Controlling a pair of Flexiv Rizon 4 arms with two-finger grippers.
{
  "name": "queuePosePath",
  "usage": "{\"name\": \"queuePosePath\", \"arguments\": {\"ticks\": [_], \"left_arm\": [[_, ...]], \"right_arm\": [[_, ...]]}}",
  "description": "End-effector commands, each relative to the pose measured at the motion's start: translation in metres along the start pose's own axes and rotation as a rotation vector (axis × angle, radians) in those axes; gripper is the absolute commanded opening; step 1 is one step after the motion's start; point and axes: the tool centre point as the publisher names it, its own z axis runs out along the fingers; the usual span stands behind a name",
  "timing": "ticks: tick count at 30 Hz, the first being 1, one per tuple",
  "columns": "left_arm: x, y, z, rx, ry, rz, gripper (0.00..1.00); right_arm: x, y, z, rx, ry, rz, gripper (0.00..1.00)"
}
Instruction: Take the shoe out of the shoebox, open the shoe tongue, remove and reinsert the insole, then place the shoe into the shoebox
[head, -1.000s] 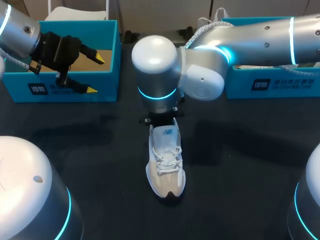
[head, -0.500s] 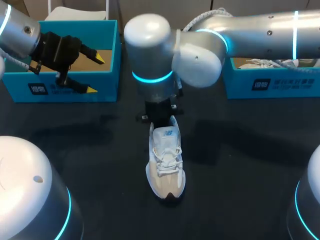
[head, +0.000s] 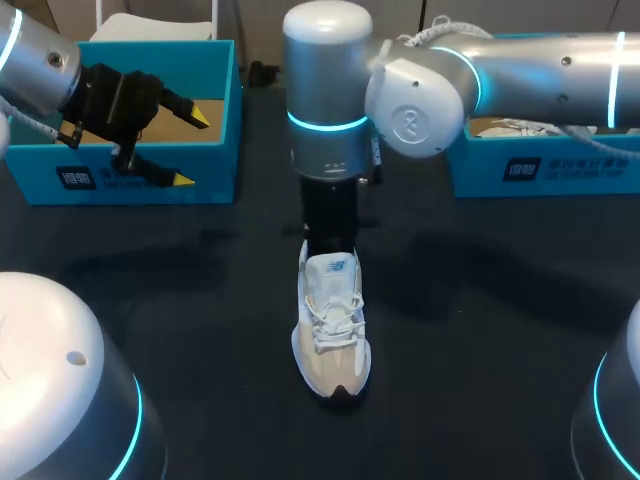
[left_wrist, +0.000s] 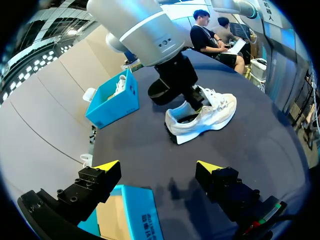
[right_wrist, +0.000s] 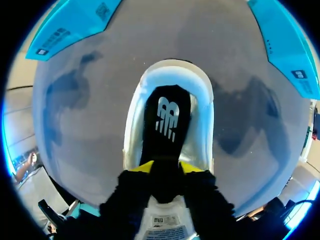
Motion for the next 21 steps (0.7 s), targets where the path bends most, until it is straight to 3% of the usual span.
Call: {"name": "queuePosePath", "arguments": {"ticks": [1, 21], "left_arm": [[-0.0001, -0.0004, -0.0003, -0.002, 0.002, 0.001, 1.00], [-0.0001, -0.0004, -0.0003, -0.002, 0.002, 0.001, 1.00]], "right_arm": [[-0.0005, 0.0016, 0.0002, 0.001, 0.008, -0.011, 1.00], [0.0010, 0.0008, 0.0080, 0.010, 0.034, -0.034, 1.00]]}}
